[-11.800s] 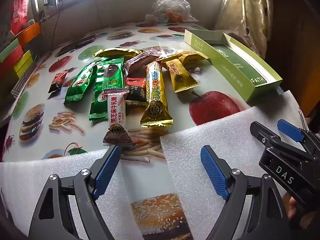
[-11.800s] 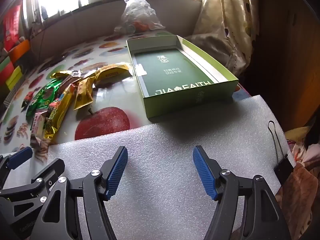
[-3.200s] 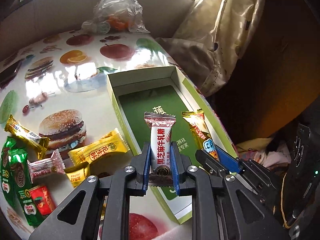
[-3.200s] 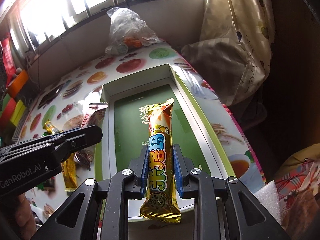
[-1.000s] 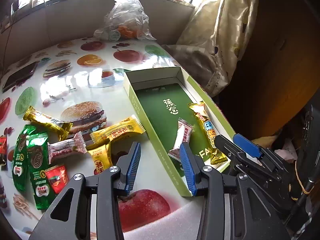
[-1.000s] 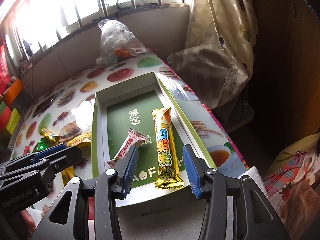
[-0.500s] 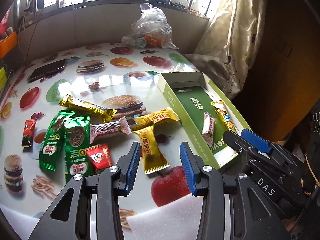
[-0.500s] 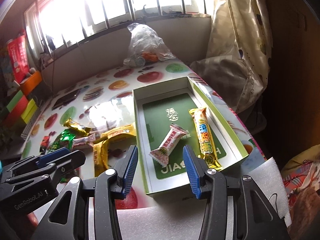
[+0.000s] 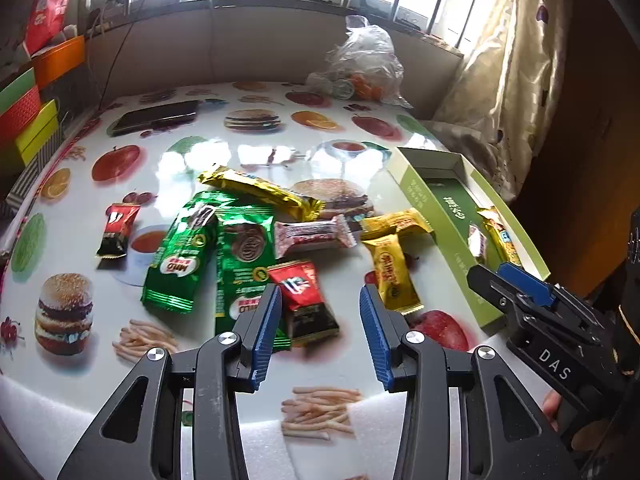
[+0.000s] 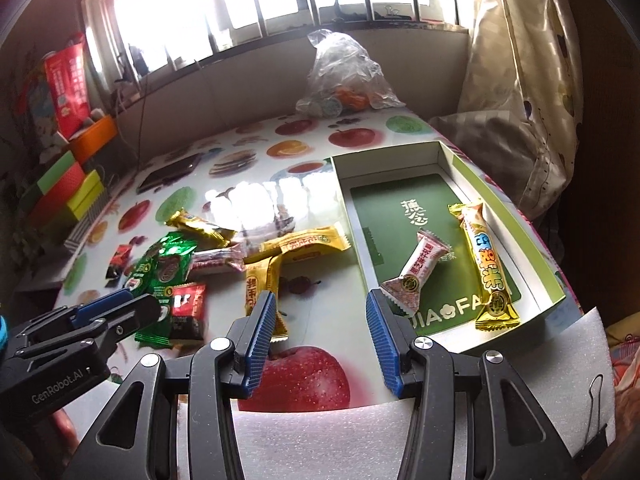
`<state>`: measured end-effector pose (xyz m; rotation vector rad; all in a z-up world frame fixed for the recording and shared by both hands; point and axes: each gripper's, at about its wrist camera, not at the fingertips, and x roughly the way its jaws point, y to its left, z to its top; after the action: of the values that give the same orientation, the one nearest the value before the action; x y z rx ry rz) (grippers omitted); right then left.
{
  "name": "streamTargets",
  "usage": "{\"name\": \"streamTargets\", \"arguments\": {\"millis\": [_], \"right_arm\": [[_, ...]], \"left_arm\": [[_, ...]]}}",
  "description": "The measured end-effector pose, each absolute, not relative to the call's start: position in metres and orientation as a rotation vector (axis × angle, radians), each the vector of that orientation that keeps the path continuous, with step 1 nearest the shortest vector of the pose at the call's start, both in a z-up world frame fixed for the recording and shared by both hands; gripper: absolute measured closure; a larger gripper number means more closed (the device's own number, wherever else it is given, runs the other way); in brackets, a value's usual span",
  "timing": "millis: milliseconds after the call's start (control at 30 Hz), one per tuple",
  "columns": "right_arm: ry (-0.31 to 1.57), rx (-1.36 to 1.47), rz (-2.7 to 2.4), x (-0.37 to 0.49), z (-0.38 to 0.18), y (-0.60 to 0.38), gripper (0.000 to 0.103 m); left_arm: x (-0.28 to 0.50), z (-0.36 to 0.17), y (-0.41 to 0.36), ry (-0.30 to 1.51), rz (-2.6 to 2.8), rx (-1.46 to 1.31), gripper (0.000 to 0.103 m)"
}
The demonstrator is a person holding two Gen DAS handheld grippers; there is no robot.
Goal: Organize snacks
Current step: 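Withdraw both open tools from the box back toward the snack pile, then grasp the yellow square peanut snack pack with the right tool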
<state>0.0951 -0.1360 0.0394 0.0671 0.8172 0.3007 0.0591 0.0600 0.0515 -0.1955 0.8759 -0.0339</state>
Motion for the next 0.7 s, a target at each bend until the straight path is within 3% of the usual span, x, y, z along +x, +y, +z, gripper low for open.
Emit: {"name": "streamTargets", "arguments": {"millis": [700], "right_arm": [[0.915,-0.076,0.363,0.13,0.005,-0.072,0.055]], "left_arm": [[0.051,0.022,0.134,0.906,0.069,-0.315,0.061]]}}
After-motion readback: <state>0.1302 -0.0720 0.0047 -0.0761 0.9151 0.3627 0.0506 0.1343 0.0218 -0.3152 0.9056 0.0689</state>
